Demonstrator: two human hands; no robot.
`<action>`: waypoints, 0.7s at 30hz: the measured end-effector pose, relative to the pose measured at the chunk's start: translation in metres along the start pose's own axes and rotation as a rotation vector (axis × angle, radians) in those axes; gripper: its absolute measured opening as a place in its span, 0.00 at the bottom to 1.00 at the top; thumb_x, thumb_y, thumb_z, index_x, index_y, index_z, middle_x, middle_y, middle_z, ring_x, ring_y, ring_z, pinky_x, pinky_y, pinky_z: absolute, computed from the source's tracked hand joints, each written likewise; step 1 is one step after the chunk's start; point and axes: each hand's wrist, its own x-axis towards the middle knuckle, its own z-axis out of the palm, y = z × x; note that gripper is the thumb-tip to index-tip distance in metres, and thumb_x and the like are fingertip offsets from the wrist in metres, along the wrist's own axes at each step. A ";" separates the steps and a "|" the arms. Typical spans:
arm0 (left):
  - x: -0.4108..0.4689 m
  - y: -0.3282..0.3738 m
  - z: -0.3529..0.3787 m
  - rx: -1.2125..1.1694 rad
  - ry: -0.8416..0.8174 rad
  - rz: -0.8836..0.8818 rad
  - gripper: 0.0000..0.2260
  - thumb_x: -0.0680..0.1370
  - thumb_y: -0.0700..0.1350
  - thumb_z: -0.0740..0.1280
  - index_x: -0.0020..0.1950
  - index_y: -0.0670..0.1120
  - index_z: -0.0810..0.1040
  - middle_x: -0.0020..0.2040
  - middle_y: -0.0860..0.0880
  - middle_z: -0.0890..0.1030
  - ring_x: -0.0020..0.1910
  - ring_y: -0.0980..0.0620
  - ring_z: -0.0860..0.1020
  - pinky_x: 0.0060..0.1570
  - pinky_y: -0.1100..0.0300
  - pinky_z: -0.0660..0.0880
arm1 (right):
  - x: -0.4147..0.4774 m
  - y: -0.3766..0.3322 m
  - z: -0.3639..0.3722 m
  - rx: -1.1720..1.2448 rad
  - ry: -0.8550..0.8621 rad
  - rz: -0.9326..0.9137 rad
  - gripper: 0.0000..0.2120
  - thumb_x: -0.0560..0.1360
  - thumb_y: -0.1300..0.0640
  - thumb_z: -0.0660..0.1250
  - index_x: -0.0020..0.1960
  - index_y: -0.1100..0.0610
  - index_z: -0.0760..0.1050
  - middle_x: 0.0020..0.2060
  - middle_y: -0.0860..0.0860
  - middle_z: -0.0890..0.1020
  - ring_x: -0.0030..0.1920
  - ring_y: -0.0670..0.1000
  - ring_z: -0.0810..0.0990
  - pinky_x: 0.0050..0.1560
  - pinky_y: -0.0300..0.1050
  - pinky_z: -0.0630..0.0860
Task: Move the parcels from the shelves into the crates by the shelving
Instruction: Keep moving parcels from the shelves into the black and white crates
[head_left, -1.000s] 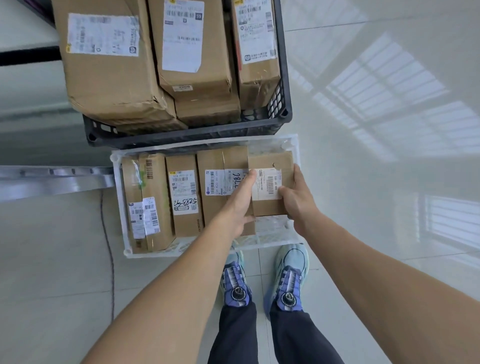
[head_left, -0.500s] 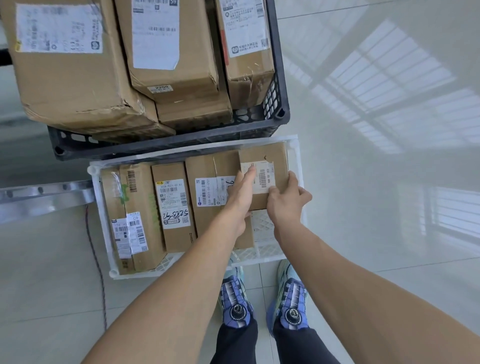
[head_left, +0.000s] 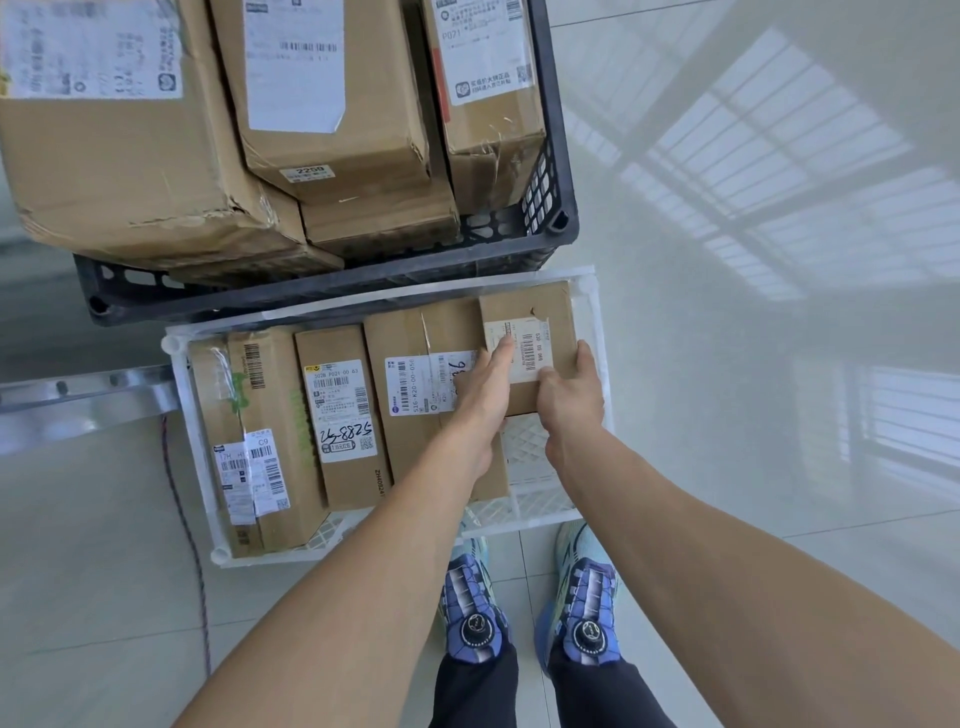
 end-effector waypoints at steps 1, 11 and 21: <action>0.005 -0.005 0.000 0.006 0.007 0.002 0.44 0.62 0.81 0.60 0.76 0.67 0.65 0.81 0.56 0.62 0.77 0.49 0.67 0.74 0.40 0.64 | 0.001 -0.001 0.000 -0.019 -0.012 0.005 0.30 0.81 0.53 0.61 0.79 0.36 0.56 0.69 0.51 0.73 0.56 0.56 0.78 0.50 0.50 0.77; -0.011 -0.008 0.001 0.040 0.002 0.105 0.31 0.78 0.68 0.59 0.81 0.65 0.58 0.83 0.57 0.52 0.81 0.51 0.57 0.78 0.40 0.59 | 0.000 -0.003 0.008 0.253 -0.056 0.164 0.42 0.75 0.62 0.59 0.80 0.32 0.49 0.76 0.51 0.68 0.67 0.60 0.73 0.60 0.54 0.74; -0.025 0.005 0.000 0.097 0.004 0.047 0.30 0.79 0.68 0.58 0.78 0.57 0.69 0.79 0.53 0.67 0.76 0.52 0.66 0.77 0.45 0.62 | -0.011 -0.004 0.002 0.230 -0.216 0.128 0.38 0.81 0.63 0.59 0.83 0.39 0.47 0.80 0.51 0.63 0.76 0.58 0.66 0.76 0.55 0.64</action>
